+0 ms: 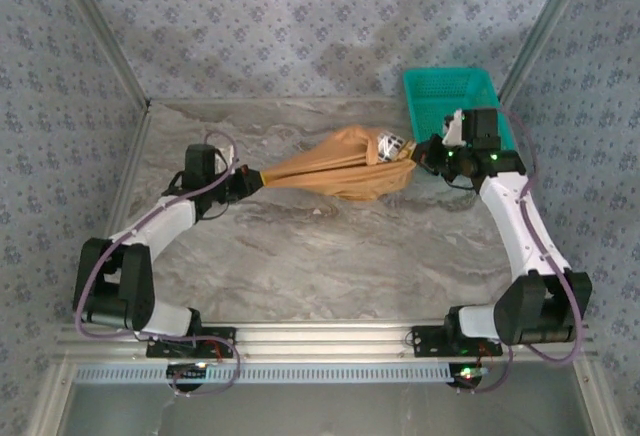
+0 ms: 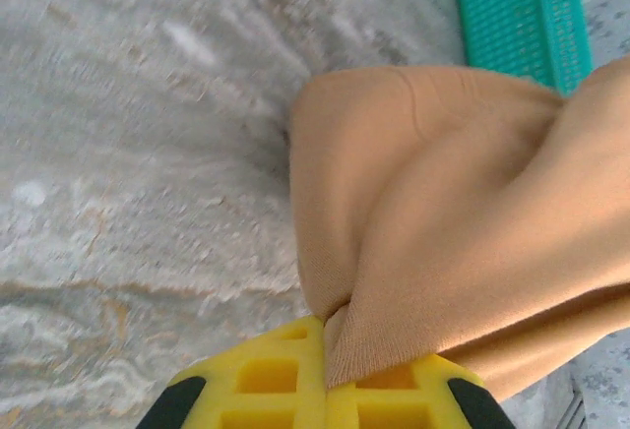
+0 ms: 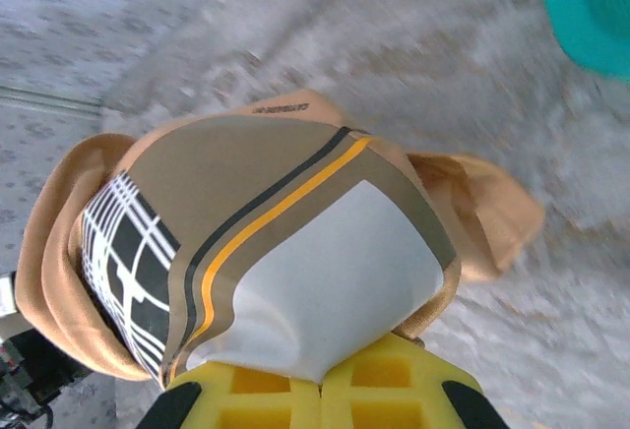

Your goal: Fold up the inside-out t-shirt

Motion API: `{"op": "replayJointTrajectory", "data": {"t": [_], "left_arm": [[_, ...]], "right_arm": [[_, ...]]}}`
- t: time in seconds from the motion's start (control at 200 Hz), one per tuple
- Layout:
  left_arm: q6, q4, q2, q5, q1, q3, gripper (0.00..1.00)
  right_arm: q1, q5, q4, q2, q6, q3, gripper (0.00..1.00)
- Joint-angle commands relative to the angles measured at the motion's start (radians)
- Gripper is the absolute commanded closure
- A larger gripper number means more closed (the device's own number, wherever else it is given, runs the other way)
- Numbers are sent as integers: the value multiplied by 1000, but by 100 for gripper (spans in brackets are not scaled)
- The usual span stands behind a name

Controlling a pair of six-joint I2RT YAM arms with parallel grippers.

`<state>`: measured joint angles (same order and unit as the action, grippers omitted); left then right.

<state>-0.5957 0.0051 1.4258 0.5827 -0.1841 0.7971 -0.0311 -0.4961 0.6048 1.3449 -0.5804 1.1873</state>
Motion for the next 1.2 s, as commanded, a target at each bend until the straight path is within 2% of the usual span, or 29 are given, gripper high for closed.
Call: {"op": "replayJointTrajectory", "data": {"t": [0.0,0.095,0.2,0.21,0.225,0.23,0.255,0.29,0.345,0.395,0.48,0.545,0.61,0.889,1.049,1.104,1.139,1.179,1.194], "left_arm": [[-3,41,23,-79,38,1,100],[-11,62,37,-67,16,19,100],[67,41,18,-82,-100,71,81],[81,34,16,-88,-115,77,81],[97,25,13,-97,-136,87,80],[104,21,12,-101,-143,90,79],[126,0,9,-121,-174,106,78],[147,-25,7,-150,-210,127,75],[158,-82,4,-189,-247,155,70],[157,-122,0,-214,-264,167,65],[132,-154,-12,-252,-287,169,57],[109,-132,-16,-266,-318,156,56],[87,-100,-5,-270,-350,141,56],[-16,-17,94,-311,-440,109,53],[-75,35,147,-324,-461,107,46],[-99,58,174,-321,-461,110,44],[-114,75,196,-316,-462,114,42],[-132,93,225,-311,-463,123,39],[-138,101,236,-309,-463,129,39]], "right_arm": [[28,-26,1,43,-9,-38,100],[-19,-30,1,72,-6,-37,100],[-60,-7,1,111,3,-32,100],[-61,-3,2,114,6,-31,98],[-63,12,18,120,9,-28,88],[-63,12,18,120,9,-28,88],[-65,50,43,125,15,-21,72],[-77,129,82,120,32,-10,54],[-102,242,131,95,57,-3,40],[-129,333,161,76,57,40,36],[-220,452,198,52,60,74,37],[-306,519,210,63,63,102,39],[-381,534,203,117,63,136,41],[-420,540,240,465,126,337,46],[-447,516,259,604,141,406,45],[-445,521,272,636,147,425,51],[-443,528,275,649,149,433,62],[-438,530,279,650,148,436,80],[-436,527,280,646,147,436,83]]}}
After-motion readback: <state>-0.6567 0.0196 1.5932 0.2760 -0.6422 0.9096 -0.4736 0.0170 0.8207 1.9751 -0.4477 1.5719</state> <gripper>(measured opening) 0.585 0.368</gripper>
